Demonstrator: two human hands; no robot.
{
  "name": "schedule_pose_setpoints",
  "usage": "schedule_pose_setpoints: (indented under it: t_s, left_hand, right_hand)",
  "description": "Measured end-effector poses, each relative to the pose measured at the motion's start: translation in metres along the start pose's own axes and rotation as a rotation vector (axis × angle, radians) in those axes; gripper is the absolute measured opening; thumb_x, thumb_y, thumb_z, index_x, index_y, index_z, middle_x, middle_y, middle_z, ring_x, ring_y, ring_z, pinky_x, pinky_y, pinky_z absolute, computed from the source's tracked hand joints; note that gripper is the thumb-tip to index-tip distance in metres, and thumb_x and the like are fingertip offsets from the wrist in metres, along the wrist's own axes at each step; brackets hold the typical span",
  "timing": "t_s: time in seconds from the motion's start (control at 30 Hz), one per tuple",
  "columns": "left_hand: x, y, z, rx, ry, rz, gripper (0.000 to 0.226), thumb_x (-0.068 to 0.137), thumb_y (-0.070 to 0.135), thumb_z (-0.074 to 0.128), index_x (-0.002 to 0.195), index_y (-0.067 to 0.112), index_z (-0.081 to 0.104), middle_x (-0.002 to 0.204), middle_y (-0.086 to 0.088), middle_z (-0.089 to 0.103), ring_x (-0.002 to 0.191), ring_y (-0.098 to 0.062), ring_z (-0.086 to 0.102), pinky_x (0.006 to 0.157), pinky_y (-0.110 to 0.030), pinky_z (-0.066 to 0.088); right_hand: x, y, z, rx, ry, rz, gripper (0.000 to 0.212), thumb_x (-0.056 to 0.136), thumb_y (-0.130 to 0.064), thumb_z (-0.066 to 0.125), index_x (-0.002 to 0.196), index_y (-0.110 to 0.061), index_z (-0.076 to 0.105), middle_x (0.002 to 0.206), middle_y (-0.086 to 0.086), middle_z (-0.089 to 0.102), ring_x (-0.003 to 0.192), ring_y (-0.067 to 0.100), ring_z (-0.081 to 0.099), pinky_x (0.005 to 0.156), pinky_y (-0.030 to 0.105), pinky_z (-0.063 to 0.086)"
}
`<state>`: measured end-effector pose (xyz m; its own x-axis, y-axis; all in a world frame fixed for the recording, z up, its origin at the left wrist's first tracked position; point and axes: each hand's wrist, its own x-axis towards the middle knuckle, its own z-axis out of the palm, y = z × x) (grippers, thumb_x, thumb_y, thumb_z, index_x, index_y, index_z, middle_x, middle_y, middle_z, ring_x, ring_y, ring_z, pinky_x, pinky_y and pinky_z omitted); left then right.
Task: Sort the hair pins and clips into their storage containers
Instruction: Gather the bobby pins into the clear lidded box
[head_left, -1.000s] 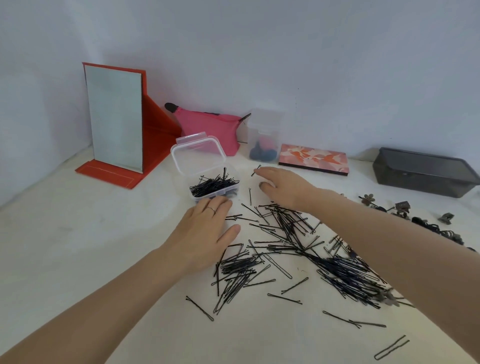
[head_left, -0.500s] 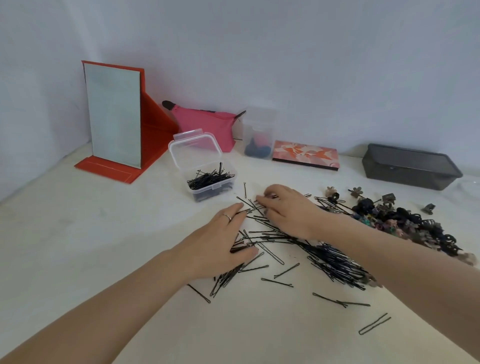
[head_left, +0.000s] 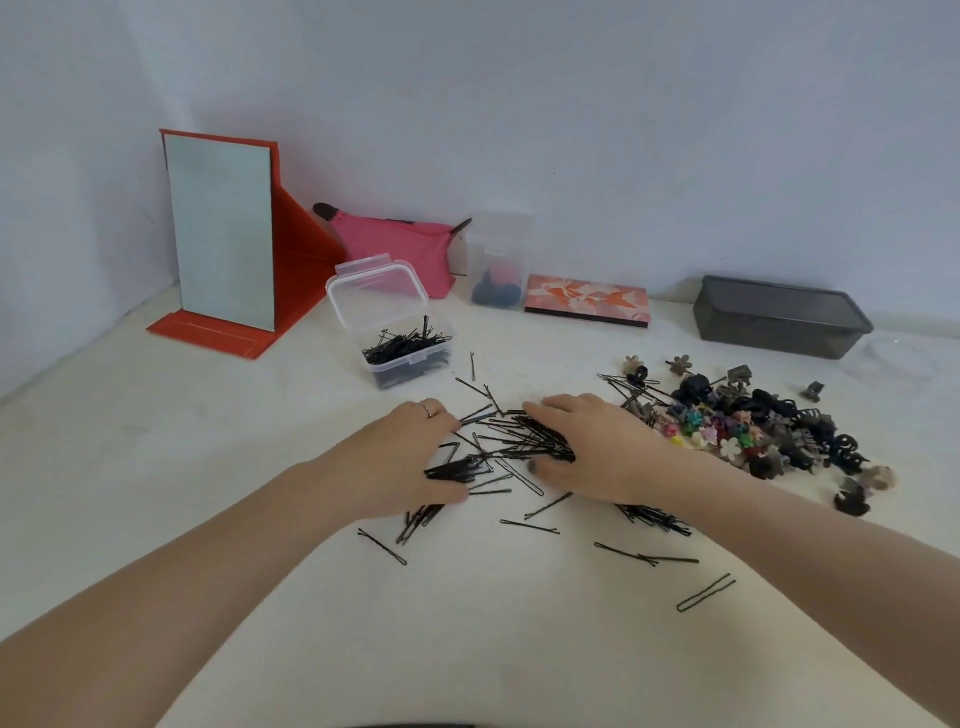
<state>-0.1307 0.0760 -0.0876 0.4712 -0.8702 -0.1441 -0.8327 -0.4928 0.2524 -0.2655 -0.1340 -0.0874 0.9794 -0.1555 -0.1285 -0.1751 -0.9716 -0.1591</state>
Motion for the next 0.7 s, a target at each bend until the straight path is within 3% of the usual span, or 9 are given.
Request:
schedule_pose_setpoints:
  t_s: [0.1,0.2,0.33,0.43,0.53,0.63,0.7]
  left_hand:
    - [0.008,0.008,-0.008,0.046,0.014,-0.01,0.055,0.085,0.044,0.068,0.13,0.019,0.051,0.119,0.004,0.052,0.111,-0.015,0.051,0.092,-0.033,0.044]
    - [0.013,0.014,-0.01,0.112,0.016,-0.015,0.043,0.085,0.035,0.066,0.123,0.018,0.054,0.114,0.001,0.054,0.108,-0.019,0.052,0.089,-0.034,0.045]
    - [0.013,0.01,-0.006,0.173,0.004,-0.1,0.056,0.076,0.058,0.065,0.113,0.018,0.053,0.106,0.002,0.051,0.1,-0.02,0.054,0.085,-0.039,0.048]
    - [0.014,0.009,-0.005,0.192,-0.018,-0.121,0.053,0.078,0.056,0.067,0.109,0.014,0.058,0.102,0.0,0.053,0.095,-0.021,0.055,0.084,-0.039,0.049]
    - [0.018,0.016,-0.006,0.182,-0.009,-0.073,0.041,0.08,0.044,0.069,0.102,0.01,0.064,0.099,-0.004,0.062,0.094,-0.023,0.058,0.082,-0.04,0.051]
    - [0.022,0.017,-0.01,0.166,-0.042,-0.047,0.028,0.079,0.036,0.069,0.096,0.014,0.066,0.093,-0.003,0.064,0.091,-0.025,0.061,0.08,-0.039,0.053]
    - [0.025,0.016,-0.011,0.188,-0.064,-0.023,0.018,0.08,0.029,0.065,0.091,0.015,0.064,0.09,-0.003,0.063,0.089,-0.027,0.061,0.077,-0.041,0.053]
  right_hand:
    - [0.001,-0.001,-0.003,0.017,0.058,0.001,0.061,0.093,-0.043,0.053,0.15,-0.029,0.036,0.136,-0.004,0.052,0.125,0.019,0.045,0.097,0.033,0.042]
    - [0.0,-0.003,-0.007,0.09,0.034,0.037,0.064,0.09,-0.041,0.058,0.149,-0.026,0.036,0.134,-0.003,0.053,0.128,0.019,0.045,0.101,0.033,0.042]
    - [-0.006,-0.005,-0.007,0.152,-0.008,0.055,0.063,0.09,-0.042,0.059,0.148,-0.028,0.039,0.146,-0.005,0.049,0.134,0.018,0.043,0.11,0.036,0.038]
    - [-0.006,-0.008,-0.002,0.151,0.101,0.044,0.039,0.091,-0.03,0.056,0.129,-0.027,0.06,0.121,-0.002,0.067,0.114,0.021,0.058,0.094,0.039,0.049]
    - [-0.004,-0.017,0.007,0.121,0.182,0.038,0.024,0.09,-0.02,0.054,0.11,-0.021,0.066,0.095,-0.001,0.064,0.095,0.023,0.06,0.075,0.033,0.05]
    - [0.001,-0.022,0.015,0.095,0.216,0.057,0.02,0.091,-0.014,0.051,0.103,-0.016,0.066,0.09,-0.001,0.053,0.095,0.025,0.057,0.067,0.031,0.042]
    - [0.004,-0.023,0.014,0.099,0.211,0.067,0.025,0.092,-0.013,0.052,0.111,-0.017,0.067,0.095,0.0,0.054,0.1,0.026,0.057,0.069,0.028,0.037]
